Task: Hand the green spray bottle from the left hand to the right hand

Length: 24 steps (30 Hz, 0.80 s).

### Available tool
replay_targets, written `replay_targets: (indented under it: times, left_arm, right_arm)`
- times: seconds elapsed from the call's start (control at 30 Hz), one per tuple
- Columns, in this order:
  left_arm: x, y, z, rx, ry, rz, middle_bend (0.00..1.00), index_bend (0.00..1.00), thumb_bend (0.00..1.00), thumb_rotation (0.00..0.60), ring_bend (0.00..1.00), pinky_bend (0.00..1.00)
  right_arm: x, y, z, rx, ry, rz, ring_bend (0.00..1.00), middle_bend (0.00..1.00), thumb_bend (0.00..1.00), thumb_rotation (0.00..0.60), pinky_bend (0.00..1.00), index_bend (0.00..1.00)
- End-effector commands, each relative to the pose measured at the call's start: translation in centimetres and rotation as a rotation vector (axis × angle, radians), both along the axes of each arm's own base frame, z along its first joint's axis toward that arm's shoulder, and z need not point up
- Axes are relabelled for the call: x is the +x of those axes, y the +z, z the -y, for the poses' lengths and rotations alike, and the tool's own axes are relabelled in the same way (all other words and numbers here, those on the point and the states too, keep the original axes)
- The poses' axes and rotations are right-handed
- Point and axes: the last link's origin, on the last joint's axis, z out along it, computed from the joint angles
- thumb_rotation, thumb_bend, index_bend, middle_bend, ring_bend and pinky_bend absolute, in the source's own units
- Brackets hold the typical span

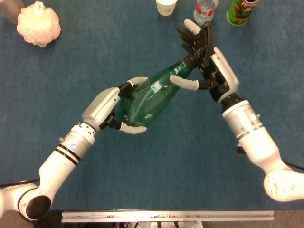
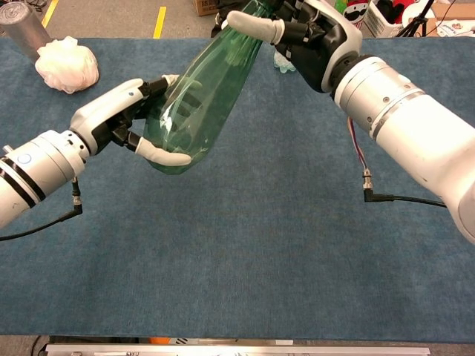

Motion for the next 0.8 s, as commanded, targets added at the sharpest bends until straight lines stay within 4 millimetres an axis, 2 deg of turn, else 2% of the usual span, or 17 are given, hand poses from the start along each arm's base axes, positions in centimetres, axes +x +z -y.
replay_targets:
  times: [0.03, 0.5, 0.8]
  left_arm:
    - [0.0, 0.0, 0.0, -0.003, -0.001, 0.001, 0.29, 0.35, 0.20, 0.600, 0.24, 0.53]
    - [0.4, -0.1, 0.1, -0.015, -0.005, 0.014, 0.29, 0.35, 0.20, 0.600, 0.24, 0.53]
    - [0.2, -0.2, -0.2, -0.027, 0.012, 0.023, 0.29, 0.35, 0.20, 0.600, 0.24, 0.53]
  right_arm:
    - [0.3, -0.2, 0.0, 0.007, 0.002, 0.000, 0.00, 0.09, 0.03, 0.600, 0.03, 0.06]
    - [1.4, -0.8, 0.1, 0.017, -0.005, 0.023, 0.00, 0.15, 0.21, 0.600, 0.03, 0.20]
    - [1.5, -0.8, 0.0, 0.009, -0.009, 0.041, 0.00, 0.17, 0.25, 0.600, 0.03, 0.22]
